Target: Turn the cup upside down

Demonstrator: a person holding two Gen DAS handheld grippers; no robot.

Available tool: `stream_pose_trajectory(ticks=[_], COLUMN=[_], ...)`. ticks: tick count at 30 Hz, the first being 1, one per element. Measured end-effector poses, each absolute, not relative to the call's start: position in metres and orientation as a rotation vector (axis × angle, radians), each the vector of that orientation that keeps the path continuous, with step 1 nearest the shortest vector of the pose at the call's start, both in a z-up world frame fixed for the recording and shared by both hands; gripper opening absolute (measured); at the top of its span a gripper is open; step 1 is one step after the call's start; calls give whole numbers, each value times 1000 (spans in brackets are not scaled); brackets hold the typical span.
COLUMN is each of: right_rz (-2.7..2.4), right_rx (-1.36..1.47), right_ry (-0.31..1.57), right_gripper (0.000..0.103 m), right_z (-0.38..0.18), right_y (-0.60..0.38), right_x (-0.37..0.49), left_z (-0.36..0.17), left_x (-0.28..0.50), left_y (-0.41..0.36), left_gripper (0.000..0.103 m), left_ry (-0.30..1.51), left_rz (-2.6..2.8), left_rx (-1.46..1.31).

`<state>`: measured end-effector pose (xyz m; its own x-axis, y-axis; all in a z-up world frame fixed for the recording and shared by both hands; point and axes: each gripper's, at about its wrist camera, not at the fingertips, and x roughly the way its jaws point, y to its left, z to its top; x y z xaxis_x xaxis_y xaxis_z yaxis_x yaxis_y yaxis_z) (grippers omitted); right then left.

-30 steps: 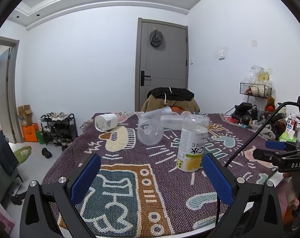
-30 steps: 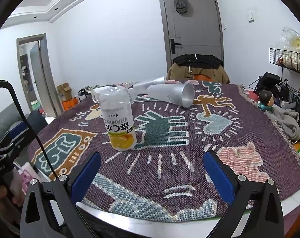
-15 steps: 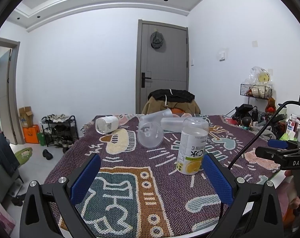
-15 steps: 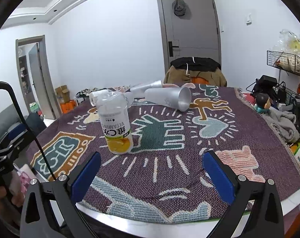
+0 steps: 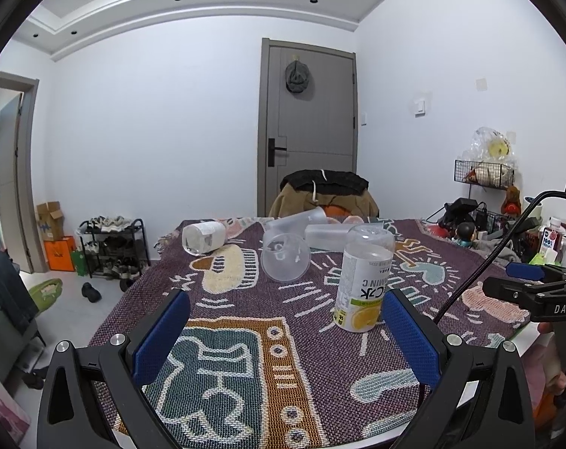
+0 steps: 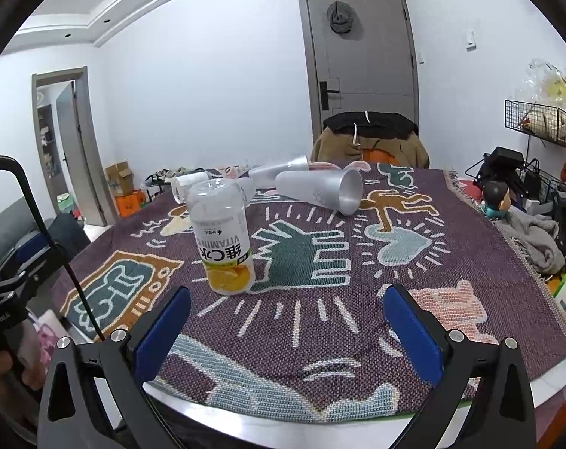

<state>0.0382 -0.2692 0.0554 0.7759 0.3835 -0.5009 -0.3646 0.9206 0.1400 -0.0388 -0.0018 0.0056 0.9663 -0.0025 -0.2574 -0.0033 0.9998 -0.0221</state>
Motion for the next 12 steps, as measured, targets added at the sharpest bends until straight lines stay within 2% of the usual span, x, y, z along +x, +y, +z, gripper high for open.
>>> stream_pose_trajectory(ticks=[12], right_rz=[404], right_rx=[39], right_ry=[558], right_gripper=[103], right_z=[54], right_y=[-270], right_x=[40], left_z=[8], left_x=[-40], left_y=[-3], left_gripper=[103], left_ry=[259], left_rz=[2], left_rx=[-22])
